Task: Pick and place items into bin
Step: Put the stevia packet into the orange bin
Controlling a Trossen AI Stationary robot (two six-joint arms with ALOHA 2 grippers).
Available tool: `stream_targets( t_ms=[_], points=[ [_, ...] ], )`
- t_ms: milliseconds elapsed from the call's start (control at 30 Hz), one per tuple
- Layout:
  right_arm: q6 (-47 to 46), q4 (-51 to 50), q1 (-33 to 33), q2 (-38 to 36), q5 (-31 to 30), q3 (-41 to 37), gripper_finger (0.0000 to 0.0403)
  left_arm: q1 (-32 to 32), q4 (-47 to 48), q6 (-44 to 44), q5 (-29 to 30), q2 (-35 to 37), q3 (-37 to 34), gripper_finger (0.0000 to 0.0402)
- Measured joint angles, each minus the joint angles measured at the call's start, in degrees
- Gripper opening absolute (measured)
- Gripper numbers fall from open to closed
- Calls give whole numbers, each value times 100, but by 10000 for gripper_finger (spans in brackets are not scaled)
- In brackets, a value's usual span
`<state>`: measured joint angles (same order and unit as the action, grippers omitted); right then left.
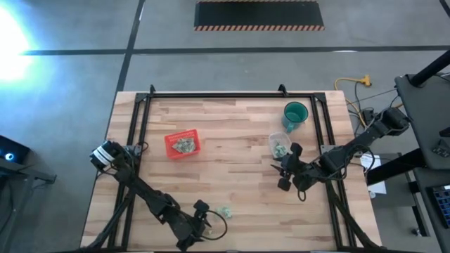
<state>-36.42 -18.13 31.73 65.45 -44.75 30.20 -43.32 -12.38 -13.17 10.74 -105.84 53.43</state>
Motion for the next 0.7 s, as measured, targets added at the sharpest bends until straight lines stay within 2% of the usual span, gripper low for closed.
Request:
stream_targets(
  t_ms=[500,700],
  points=[
    [0,39,2,0,-2,-24,95,99,-86,42,-15,-44,-35,258],
    [0,48,1,0,-2,-34,98,218,-82,39,-135,-309,3,241]
  ],
)
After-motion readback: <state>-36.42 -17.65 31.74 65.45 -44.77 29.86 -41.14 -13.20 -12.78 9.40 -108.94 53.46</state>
